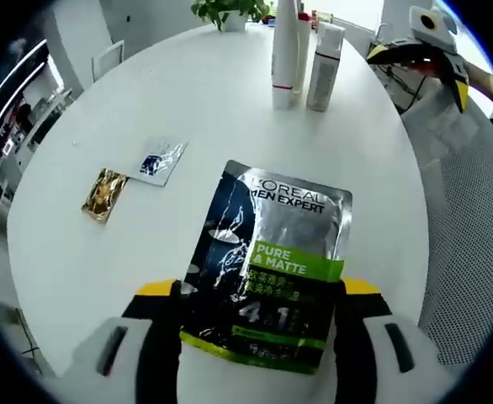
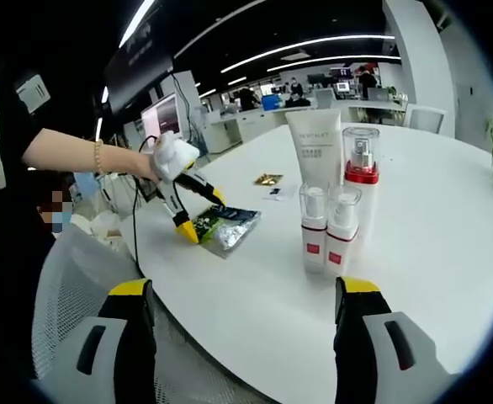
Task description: Arrange the skincare products in the storage area until every visible bottle or jar stands upright without overlapping.
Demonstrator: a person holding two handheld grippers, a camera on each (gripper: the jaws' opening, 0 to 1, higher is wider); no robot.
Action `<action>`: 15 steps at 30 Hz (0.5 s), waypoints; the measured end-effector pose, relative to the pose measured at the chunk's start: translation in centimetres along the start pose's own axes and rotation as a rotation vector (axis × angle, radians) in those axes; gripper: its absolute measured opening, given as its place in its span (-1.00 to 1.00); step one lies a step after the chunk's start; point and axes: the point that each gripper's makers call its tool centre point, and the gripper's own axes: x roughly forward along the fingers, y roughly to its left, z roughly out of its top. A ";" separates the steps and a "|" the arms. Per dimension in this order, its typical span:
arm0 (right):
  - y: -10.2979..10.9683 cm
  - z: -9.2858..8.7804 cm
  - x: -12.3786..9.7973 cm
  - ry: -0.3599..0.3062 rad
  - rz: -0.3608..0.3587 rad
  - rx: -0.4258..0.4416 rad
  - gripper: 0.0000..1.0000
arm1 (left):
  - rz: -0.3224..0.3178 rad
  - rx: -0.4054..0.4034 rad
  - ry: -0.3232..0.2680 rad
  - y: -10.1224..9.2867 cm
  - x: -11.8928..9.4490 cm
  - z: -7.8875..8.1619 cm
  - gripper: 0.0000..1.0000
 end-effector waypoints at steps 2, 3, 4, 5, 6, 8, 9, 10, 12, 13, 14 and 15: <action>0.1 0.0 0.0 0.001 -0.002 -0.003 0.75 | 0.003 -0.013 -0.012 -0.3 -0.1 -0.2 0.43; 0.1 0.1 0.0 -0.002 -0.001 -0.003 0.75 | 0.007 -0.018 -0.017 -0.6 -0.2 -0.3 0.40; 0.2 0.2 0.0 -0.005 -0.001 -0.001 0.75 | 0.015 -0.033 -0.021 -0.6 -0.3 -0.3 0.37; 0.2 0.1 0.0 -0.004 -0.001 0.000 0.75 | 0.018 -0.037 -0.024 -0.7 -0.3 -0.3 0.32; 0.2 0.1 0.0 -0.001 -0.001 -0.002 0.74 | 0.021 -0.041 -0.030 -1.1 -0.5 -0.3 0.28; 0.2 0.1 0.0 0.001 0.000 -0.005 0.74 | 0.021 -0.040 -0.052 -1.9 -0.7 -0.1 0.11; 0.3 0.1 0.0 0.001 0.001 -0.006 0.74 | 0.023 -0.046 -0.065 -2.2 -0.8 0.0 -0.03; 0.3 0.1 0.0 0.002 0.001 -0.006 0.74 | 0.032 -0.042 -0.096 -2.4 -0.7 0.3 -0.18; 0.3 0.0 -0.1 0.003 0.001 -0.007 0.73 | 0.045 -0.053 -0.099 -2.8 -0.9 0.1 -0.25; 0.3 0.0 -0.1 0.002 0.002 -0.005 0.73 | 0.056 -0.065 -0.106 -2.9 -0.9 0.2 -0.27; 0.3 0.0 -0.1 0.002 0.002 -0.005 0.73 | 0.067 -0.079 -0.113 -2.8 -1.0 0.1 -0.28; 0.3 0.0 0.0 0.004 0.003 -0.005 0.73 | 0.080 -0.100 -0.121 -2.8 -1.1 0.1 -0.30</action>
